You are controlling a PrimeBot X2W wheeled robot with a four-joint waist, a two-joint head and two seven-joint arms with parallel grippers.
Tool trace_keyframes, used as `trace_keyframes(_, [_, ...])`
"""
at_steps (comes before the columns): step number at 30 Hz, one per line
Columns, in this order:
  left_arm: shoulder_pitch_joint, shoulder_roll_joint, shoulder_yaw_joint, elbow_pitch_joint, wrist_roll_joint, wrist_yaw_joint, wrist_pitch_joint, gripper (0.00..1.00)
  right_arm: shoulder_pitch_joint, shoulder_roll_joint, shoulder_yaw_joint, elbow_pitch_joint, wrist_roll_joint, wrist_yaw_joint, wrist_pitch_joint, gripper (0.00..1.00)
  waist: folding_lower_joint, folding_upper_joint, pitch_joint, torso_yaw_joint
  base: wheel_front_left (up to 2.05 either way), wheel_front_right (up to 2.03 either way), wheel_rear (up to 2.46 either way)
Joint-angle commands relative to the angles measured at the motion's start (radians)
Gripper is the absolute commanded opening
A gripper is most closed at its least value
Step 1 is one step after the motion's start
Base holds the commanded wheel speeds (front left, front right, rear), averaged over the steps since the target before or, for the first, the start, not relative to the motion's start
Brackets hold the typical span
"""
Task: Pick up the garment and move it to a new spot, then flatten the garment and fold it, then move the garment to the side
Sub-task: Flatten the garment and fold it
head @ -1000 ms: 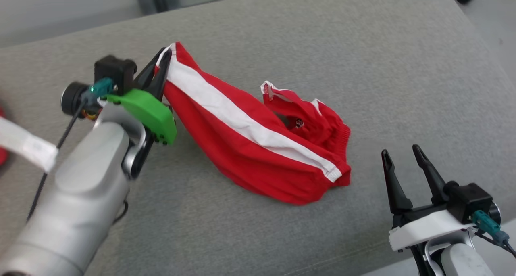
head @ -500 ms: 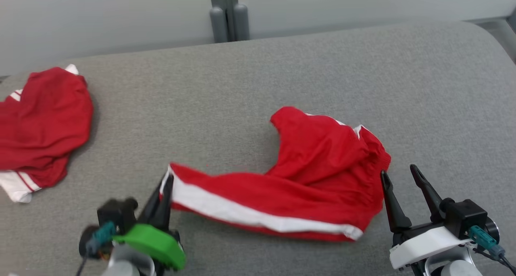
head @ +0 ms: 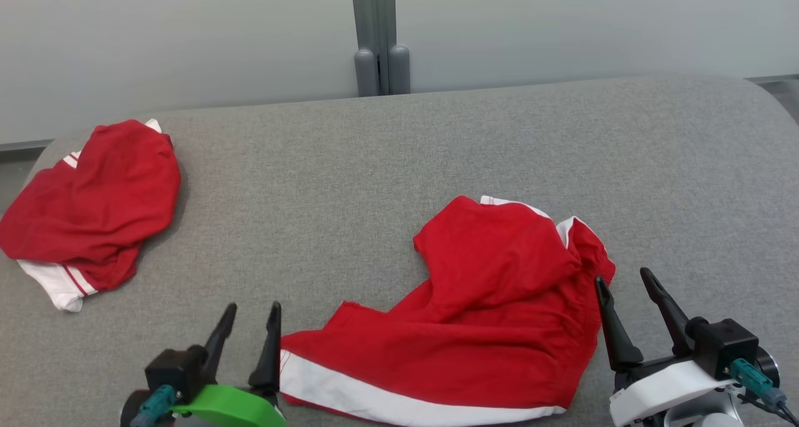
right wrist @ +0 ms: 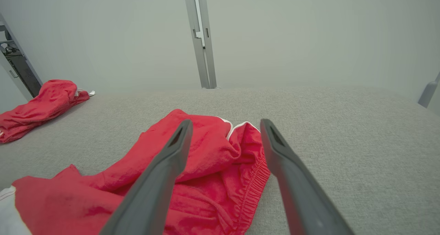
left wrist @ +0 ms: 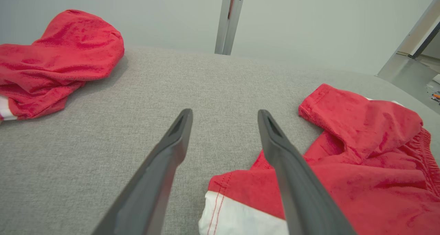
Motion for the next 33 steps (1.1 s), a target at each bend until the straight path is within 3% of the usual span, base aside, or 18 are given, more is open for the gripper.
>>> trace_keyframes(1, [0.004, -0.006, 0.022, -0.018, 0.020, -0.007, 0.000, 1.00, 0.011, -0.002, -0.005, 0.000, -0.002, 0.000, -0.003, 1.00, 0.0000, 0.0000, -0.004, 0.002, 0.00, 0.00, 0.00])
trace_keyframes(10, [0.037, -0.063, 0.220, -0.138, 0.198, -0.045, 0.000, 1.00, 0.022, 0.002, -0.039, -0.001, -0.005, 0.000, -0.003, 1.00, 0.0000, 0.0000, -0.015, -0.004, 0.00, 0.00, 0.00])
trace_keyframes(19, [0.081, -0.079, 0.370, -0.126, 0.300, -0.106, 0.000, 1.00, 0.040, 0.000, -0.070, 0.009, -0.005, 0.000, -0.003, 1.00, 0.0000, 0.0000, -0.026, -0.007, 0.00, 0.00, 0.00])
trace_keyframes(26, [0.105, -0.114, 0.430, -0.125, 0.339, -0.132, 0.000, 1.00, 0.030, -0.005, -0.075, 0.039, -0.003, 0.000, -0.003, 1.00, 0.0000, 0.0000, -0.026, -0.004, 0.00, 0.00, 0.00])
trace_keyframes(33, [0.087, -0.149, 0.429, -0.116, 0.365, -0.151, 0.000, 1.00, -0.071, -0.056, -0.049, 0.097, -0.017, 0.000, -0.003, 1.00, 0.0000, 0.0000, -0.011, 0.013, 0.00, 0.00, 0.00])
